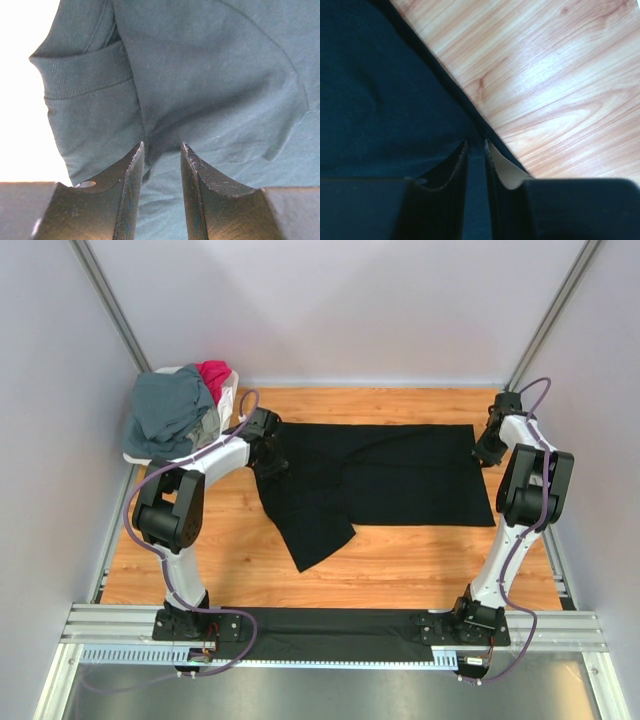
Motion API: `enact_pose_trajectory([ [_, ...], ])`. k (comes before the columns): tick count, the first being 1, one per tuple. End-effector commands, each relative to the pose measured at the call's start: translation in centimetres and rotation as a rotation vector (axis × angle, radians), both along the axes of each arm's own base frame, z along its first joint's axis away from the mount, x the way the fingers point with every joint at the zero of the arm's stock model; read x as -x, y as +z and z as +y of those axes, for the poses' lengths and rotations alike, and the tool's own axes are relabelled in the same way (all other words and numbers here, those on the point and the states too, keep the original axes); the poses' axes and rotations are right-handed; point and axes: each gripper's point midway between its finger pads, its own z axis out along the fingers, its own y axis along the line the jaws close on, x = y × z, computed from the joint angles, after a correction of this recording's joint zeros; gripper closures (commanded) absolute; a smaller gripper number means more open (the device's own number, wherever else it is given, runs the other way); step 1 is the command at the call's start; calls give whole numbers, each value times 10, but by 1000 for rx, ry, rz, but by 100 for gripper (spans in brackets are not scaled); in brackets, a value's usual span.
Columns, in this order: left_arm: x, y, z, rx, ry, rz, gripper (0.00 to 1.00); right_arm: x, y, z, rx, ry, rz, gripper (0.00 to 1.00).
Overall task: Fold and stack the t-shirts
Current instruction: Fold the tshirt
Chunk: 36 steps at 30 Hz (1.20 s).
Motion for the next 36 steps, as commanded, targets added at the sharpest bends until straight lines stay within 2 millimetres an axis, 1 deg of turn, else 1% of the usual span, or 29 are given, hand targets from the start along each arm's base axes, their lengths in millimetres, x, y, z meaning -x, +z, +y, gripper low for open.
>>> enact_pose_trajectory([
  [1, 1, 2, -2, -6, -2, -13, 58, -14, 9, -2, -9, -10, -58, 82],
  [2, 3, 1, -1, -9, -3, -7, 58, -15, 9, -1, -12, -8, -61, 85],
  [5, 4, 1, -2, -12, -8, -5, 58, -13, 10, 1, -20, 2, -59, 100],
  [7, 5, 2, -2, -17, -11, -10, 57, -13, 14, 3, -26, 22, -66, 100],
  [11, 10, 1, 0, -46, -21, -8, 52, -11, 27, 0, -7, 25, -83, 100],
  [12, 10, 1, 1, -50, -20, -12, 51, -10, 35, -1, -1, 24, -96, 100],
  [13, 11, 0, 0, -48, -21, -9, 50, -8, 38, -2, 2, 24, -97, 100],
  [14, 13, -1, 1, -48, -21, -6, 50, -8, 47, -3, 8, 25, -112, 100],
  [16, 14, -1, -2, -40, -26, -5, 50, -6, 55, -4, 18, 26, -112, 99],
  [18, 17, -1, -3, -40, -32, -5, 55, -1, 63, -7, 33, 25, -110, 100],
  [19, 18, -1, -5, -38, -37, -2, 61, 0, 65, -7, 35, 26, -110, 100],
  [20, 18, 2, -6, -31, -41, -9, 65, 2, 68, -7, 41, 27, -111, 99],
  [21, 19, 2, -7, -26, -42, -8, 72, 3, 68, -7, 41, 28, -107, 99],
  [22, 18, 4, -8, -20, -44, -12, 84, 4, 70, -7, 37, 29, -110, 100],
  [25, 19, 9, -12, 1, -52, -11, 100, 5, 69, -4, 25, 33, -109, 100],
  [27, 20, 14, -16, 23, -64, -13, 100, 5, 69, -1, 15, 39, -112, 100],
  [28, 20, 20, -16, 30, -64, -21, 100, 6, 67, -1, 12, 40, -106, 100],
  [30, 21, 25, -17, 34, -69, -28, 100, 7, 63, 0, 4, 40, -106, 99],
  [32, 22, 29, -15, 34, -67, -33, 100, 10, 54, 3, -11, 38, -92, 88],
  [33, 23, 29, -15, 32, -68, -31, 100, 7, 51, 6, -26, 46, -102, 82],
  [34, 25, 29, -14, 32, -68, -26, 100, 6, 48, 7, -33, 48, -104, 73],
  [35, 27, 31, -14, 36, -70, -24, 100, 7, 41, 9, -42, 52, -94, 71],
  [36, 28, 30, -14, 36, -70, -20, 100, 6, 38, 8, -41, 52, -96, 70],
])
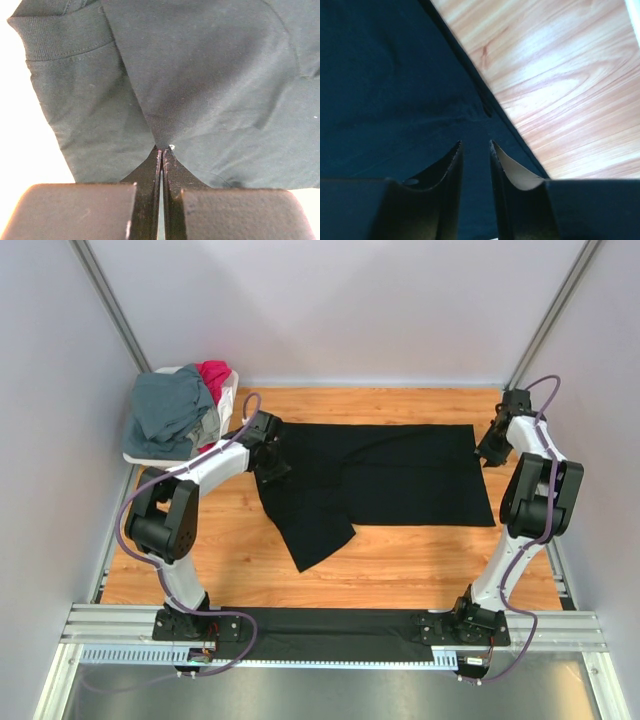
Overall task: Fold and stack the t-shirts
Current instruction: Fold the tshirt
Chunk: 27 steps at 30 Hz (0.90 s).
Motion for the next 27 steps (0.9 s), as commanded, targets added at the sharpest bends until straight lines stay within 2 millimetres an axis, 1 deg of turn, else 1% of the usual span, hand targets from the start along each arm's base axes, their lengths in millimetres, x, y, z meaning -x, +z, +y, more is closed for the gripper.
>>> enact_pose_trajectory([
  [1, 5, 22, -4, 32, -18, -30, 100, -10, -4, 0, -15, 8, -39, 69],
  [7, 9, 29, -1, 34, -13, -46, 100, -14, -17, -4, -8, 3, -34, 66],
  [9, 9, 28, -1, 31, -14, -43, 100, -17, -18, -8, 2, -4, -41, 65],
  [13, 11, 28, -2, 38, -21, -36, 100, -18, -30, -12, 5, -8, -11, 65],
  [18, 14, 29, 1, 32, -16, -36, 100, -17, -38, -13, 0, -8, 2, 66],
  [23, 14, 26, -1, 34, -21, -26, 100, -20, -45, -13, -4, -13, 2, 74],
  [24, 14, 26, -1, 34, -21, -25, 100, -21, -45, -14, 0, -15, 2, 77],
  [27, 12, 29, 1, 23, -20, -36, 100, -23, -42, -18, 18, -17, -4, 82],
])
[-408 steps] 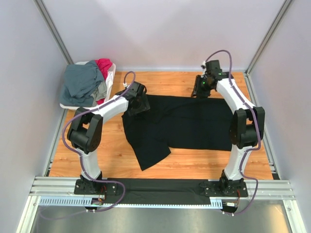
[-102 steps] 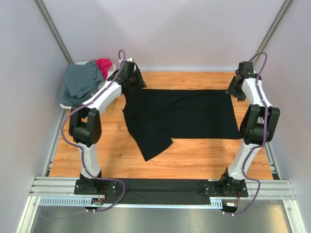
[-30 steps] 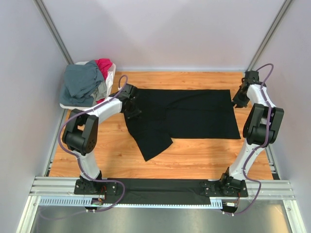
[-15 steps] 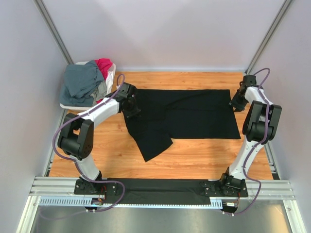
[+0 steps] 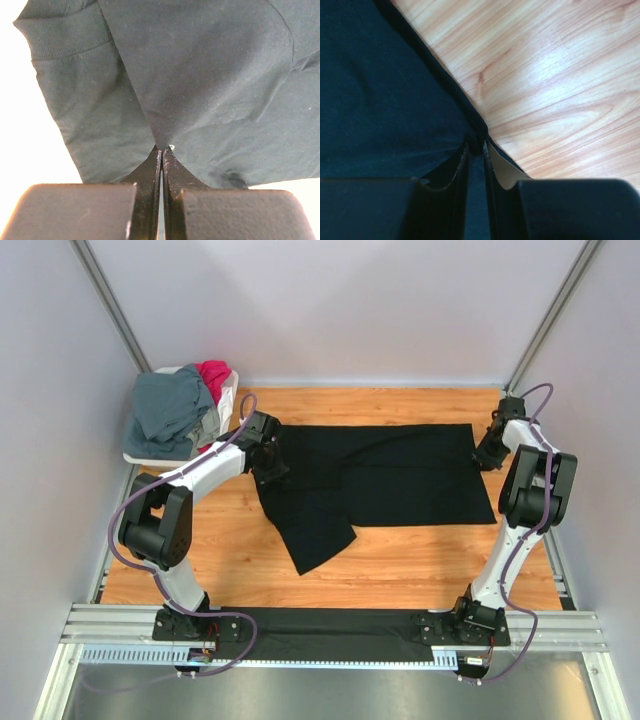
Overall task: Fold and stack the t-shirts
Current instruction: Fold the tshirt
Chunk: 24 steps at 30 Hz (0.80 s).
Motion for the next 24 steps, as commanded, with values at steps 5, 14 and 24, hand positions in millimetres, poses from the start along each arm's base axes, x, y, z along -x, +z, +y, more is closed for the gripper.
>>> enact_pose_trajectory([
  [5, -1, 16, 0, -2, -12, -33, 100, -21, 9, -19, 76, 4, -57, 87],
  [14, -6, 20, -1, -9, -24, -44, 100, -11, 15, -24, 108, 4, -10, 65],
  [24, -6, 15, -2, -7, -26, -34, 100, -25, 39, -19, 83, 11, -77, 74],
])
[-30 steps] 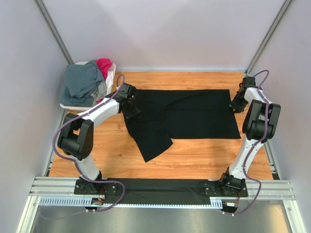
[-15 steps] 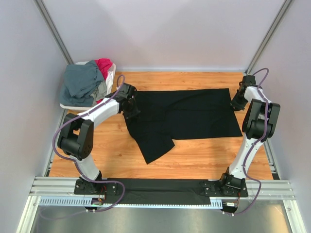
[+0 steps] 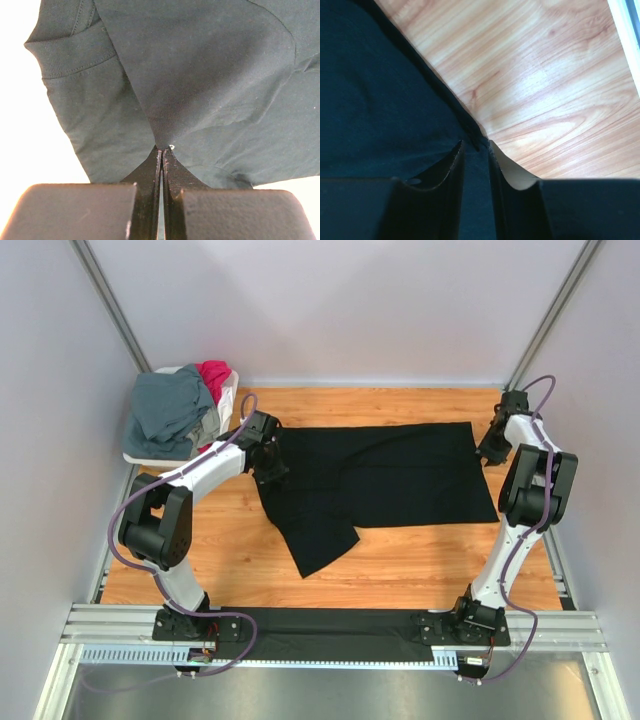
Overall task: Fold and stack the t-shirts
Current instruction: Fold the tshirt
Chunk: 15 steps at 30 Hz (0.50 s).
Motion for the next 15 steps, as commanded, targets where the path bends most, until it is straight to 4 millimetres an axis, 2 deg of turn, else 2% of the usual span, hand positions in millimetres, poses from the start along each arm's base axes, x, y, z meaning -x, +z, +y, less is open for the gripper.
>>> enact_pose_trajectory([
  [1, -7, 15, -5, 9, -16, -35, 100, -17, 29, -5, 17, 1, -80, 74],
  [3, -7, 13, -5, 7, -17, -33, 100, -20, 30, -3, 8, 8, -91, 74],
  [8, -7, 12, -5, 5, -17, -28, 100, -17, 14, 2, -25, 10, -59, 75],
  [15, -6, 10, -3, 0, -13, -23, 100, -17, 6, 6, -45, 16, -49, 78],
])
